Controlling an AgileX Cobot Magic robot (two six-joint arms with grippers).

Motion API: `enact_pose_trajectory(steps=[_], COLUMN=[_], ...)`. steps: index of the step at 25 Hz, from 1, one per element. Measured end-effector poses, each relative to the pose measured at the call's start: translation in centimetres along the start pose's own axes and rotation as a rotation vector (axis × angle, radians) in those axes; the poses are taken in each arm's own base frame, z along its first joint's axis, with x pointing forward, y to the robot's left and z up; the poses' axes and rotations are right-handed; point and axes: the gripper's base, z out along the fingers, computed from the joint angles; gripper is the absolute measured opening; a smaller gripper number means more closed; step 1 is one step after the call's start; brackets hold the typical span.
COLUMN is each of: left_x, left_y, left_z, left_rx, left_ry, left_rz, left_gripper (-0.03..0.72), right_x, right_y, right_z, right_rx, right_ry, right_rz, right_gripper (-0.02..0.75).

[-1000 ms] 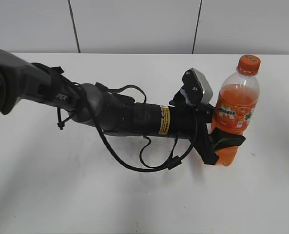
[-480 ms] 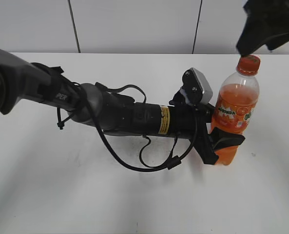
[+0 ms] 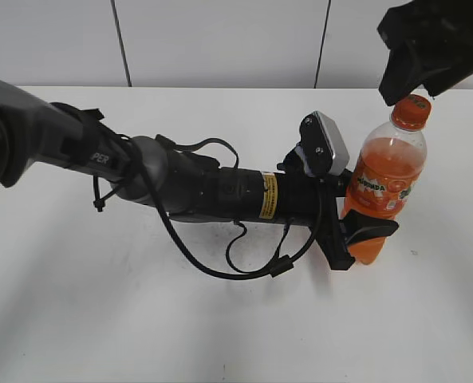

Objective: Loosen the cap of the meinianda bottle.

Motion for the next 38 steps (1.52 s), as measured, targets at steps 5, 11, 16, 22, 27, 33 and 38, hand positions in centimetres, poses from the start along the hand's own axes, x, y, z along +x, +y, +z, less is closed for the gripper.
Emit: enact_pose_trajectory(steps=[5, 11, 16, 22, 27, 33, 38], left_x=[0.0, 0.0, 0.0, 0.0, 0.0, 0.0, 0.0], left_y=[0.1, 0.1, 0.1, 0.1, 0.1, 0.1, 0.1], left_z=[0.0, 0.0, 0.0, 0.0, 0.0, 0.0, 0.0], left_rx=[-0.006, -0.010, -0.009, -0.009, -0.009, -0.010, -0.011], left_ry=[0.004, 0.002, 0.001, 0.000, 0.000, -0.001, 0.000], left_rz=[-0.003, -0.007, -0.007, -0.006, -0.006, -0.005, -0.002], left_gripper=[0.403, 0.403, 0.403, 0.403, 0.403, 0.403, 0.403], right_x=[0.3, 0.3, 0.3, 0.1, 0.1, 0.1, 0.2], right_y=[0.0, -0.1, -0.2, -0.2, -0.2, -0.2, -0.3], right_z=[0.4, 0.4, 0.7, 1.6, 1.6, 1.6, 1.6], right_rx=[-0.002, 0.006, 0.017, 0.015, 0.012, -0.013, -0.022], right_ry=[0.021, 0.022, 0.030, 0.055, 0.055, 0.059, 0.069], right_rz=[0.001, -0.001, -0.005, -0.011, -0.122, -0.809, -1.126], right_gripper=[0.391, 0.384, 0.351, 0.321, 0.277, 0.277, 0.277])
